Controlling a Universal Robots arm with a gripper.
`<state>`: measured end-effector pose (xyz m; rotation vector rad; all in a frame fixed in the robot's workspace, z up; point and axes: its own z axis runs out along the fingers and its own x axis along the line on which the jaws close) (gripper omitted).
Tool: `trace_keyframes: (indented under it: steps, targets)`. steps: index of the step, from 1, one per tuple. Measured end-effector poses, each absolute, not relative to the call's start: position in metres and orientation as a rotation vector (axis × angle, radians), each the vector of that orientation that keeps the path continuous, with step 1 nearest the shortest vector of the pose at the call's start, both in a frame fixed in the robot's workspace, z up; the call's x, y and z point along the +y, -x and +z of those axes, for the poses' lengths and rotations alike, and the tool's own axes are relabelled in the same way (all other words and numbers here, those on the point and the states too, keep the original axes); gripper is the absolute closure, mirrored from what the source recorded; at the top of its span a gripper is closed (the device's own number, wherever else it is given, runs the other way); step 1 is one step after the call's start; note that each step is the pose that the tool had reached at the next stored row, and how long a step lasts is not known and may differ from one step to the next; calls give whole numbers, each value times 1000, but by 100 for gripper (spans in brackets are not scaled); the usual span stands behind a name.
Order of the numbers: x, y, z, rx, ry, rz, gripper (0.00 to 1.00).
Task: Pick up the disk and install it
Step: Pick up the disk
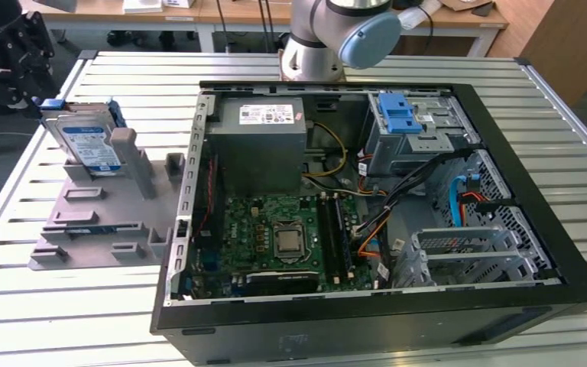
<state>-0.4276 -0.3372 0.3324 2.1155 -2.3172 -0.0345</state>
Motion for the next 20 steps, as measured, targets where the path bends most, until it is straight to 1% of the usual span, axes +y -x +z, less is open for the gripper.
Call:
trace_keyframes:
  steps: [12,20]
  targets:
    - [-331,428,329,-2313,-2123,-26,41]
    - [-330,429,324,-2318,-2128,-2,41]
